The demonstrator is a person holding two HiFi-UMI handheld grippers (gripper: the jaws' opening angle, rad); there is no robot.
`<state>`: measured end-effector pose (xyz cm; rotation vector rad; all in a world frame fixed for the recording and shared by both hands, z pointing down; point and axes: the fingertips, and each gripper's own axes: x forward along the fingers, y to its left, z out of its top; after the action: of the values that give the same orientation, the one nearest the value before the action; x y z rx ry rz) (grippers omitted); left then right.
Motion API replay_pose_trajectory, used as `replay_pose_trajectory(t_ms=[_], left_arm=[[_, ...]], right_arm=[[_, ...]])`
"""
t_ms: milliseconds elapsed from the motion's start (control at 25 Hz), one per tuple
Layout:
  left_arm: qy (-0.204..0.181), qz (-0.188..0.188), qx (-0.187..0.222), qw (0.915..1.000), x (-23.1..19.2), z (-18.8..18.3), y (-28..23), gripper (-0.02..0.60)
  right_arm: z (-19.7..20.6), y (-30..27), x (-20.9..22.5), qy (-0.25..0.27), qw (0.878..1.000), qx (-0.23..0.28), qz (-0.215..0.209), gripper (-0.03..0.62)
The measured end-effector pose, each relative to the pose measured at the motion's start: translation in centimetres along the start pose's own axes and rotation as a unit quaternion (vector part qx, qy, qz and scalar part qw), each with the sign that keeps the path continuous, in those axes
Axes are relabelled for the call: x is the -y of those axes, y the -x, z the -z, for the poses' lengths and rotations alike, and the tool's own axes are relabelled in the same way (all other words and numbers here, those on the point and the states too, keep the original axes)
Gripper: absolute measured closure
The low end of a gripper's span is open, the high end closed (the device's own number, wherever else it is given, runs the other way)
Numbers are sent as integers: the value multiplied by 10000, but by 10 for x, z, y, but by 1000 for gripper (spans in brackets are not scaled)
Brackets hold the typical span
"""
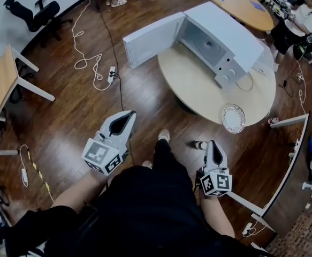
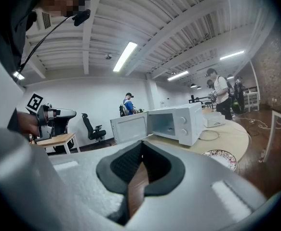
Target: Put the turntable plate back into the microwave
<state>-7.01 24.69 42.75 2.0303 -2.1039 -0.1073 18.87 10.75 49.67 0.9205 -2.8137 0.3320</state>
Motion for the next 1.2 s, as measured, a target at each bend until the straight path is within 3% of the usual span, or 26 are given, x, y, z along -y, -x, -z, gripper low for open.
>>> replay_pose_trajectory(t_ms=[200, 440, 680, 880, 1040, 1200], left_arm=[[-6, -31, -144, 9999, -17, -3, -22, 578], [-55, 17, -2, 10000, -33, -30, -52, 578], [-80, -10, 138, 9999, -45, -54, -84, 578], [-100, -36, 45, 9999, -54, -60, -107, 578], [-284, -36, -115, 9995, -61, -60, -126, 578], [-570, 74, -54, 9983, -57, -75, -156, 578]], right_arm=[[-10, -37, -4, 59, 9997, 46, -228, 592], [-31, -81, 17, -229, 9996, 117, -134, 592], [-56, -115, 14, 245, 9987, 224, -396, 592], [-64, -136, 34, 438, 9983, 208, -321, 592], [-73, -153, 16, 933, 9926, 303, -713, 592], [-79, -174, 31, 1041, 9913, 273, -752, 592]])
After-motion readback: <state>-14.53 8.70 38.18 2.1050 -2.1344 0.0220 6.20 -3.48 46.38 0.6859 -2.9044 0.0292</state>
